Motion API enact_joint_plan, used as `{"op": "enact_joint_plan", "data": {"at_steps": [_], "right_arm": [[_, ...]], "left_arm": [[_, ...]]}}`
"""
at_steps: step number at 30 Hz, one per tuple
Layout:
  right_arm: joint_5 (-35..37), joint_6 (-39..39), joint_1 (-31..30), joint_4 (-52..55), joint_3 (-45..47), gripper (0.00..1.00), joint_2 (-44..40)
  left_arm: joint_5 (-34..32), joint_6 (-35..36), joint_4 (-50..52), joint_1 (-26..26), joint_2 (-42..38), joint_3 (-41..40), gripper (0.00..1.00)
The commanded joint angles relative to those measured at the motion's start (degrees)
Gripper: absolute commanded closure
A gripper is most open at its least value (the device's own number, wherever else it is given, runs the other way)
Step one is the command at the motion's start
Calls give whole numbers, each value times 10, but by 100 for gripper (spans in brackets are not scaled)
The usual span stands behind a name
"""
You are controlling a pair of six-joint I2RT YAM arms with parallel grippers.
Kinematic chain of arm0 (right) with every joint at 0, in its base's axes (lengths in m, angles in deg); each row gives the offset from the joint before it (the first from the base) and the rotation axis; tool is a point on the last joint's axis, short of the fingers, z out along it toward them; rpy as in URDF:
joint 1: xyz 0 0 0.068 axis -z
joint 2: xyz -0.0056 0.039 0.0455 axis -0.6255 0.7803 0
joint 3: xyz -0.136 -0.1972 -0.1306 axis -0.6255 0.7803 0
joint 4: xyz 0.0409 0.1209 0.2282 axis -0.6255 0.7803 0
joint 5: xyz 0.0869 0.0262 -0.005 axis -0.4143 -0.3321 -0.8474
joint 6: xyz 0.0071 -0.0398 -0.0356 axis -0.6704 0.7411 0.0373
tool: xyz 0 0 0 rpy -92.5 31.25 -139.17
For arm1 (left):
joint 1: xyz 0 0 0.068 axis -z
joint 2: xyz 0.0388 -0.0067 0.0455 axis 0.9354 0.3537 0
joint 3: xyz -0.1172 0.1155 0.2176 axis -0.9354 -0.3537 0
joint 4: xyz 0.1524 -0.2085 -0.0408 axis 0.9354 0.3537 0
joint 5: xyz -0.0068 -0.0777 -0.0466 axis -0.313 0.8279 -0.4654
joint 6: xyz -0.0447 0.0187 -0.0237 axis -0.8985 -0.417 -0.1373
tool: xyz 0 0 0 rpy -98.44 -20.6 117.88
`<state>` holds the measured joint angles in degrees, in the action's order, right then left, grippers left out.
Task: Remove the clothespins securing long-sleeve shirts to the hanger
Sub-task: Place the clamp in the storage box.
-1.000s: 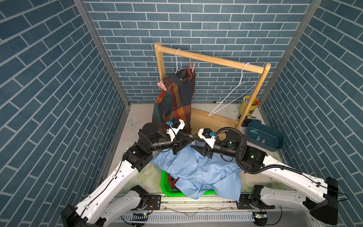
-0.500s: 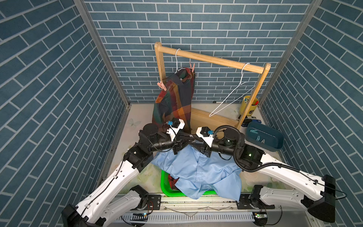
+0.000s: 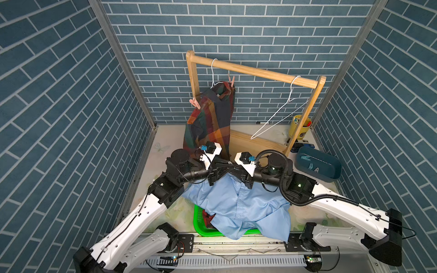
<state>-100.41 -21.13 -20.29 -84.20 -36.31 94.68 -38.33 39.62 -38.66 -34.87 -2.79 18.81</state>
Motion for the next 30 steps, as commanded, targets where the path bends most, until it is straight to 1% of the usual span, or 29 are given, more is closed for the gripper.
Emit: {"op": "enact_joint_plan", "data": {"at_steps": [1,2,4,7,9,10,11,13,16,19,21,22,24,25,26,30], "right_arm": [[-4,8,-3,-15,-23,81,-1],[-4,8,-3,-14,-24,81,-1],[-5,8,-3,-13,-24,86,0],[-7,9,-3,-11,-27,89,1],[-8,9,-3,-10,-27,91,1],[-8,10,-3,-10,-28,92,1],[-10,10,-3,-8,-29,93,3],[-13,10,-3,-4,-32,94,3],[-18,10,-3,-2,-32,96,3],[-21,8,-4,1,-31,99,2],[-20,7,-3,2,-27,99,0],[-18,7,-3,3,-25,99,-2],[-10,5,-2,6,-22,100,-6],[-6,5,-2,8,-20,100,-8],[-1,5,-1,13,-20,100,-12],[17,-3,4,25,-5,100,-43]], "left_arm": [[10,2,3,3,-3,-6,100],[12,2,4,3,-2,-6,100],[16,2,6,4,1,-6,99],[15,7,20,4,6,-2,91],[14,12,29,4,9,0,79],[14,15,32,4,10,0,76],[15,18,36,4,10,1,71],[15,25,41,4,11,1,59],[13,28,45,4,9,0,46],[16,31,46,4,10,0,40],[9,32,50,4,11,2,32],[5,33,51,4,11,2,27],[-8,32,50,4,8,2,9],[-13,33,50,4,5,4,3],[-20,35,51,3,0,7,0],[-44,65,95,-5,-21,33,0]]}}
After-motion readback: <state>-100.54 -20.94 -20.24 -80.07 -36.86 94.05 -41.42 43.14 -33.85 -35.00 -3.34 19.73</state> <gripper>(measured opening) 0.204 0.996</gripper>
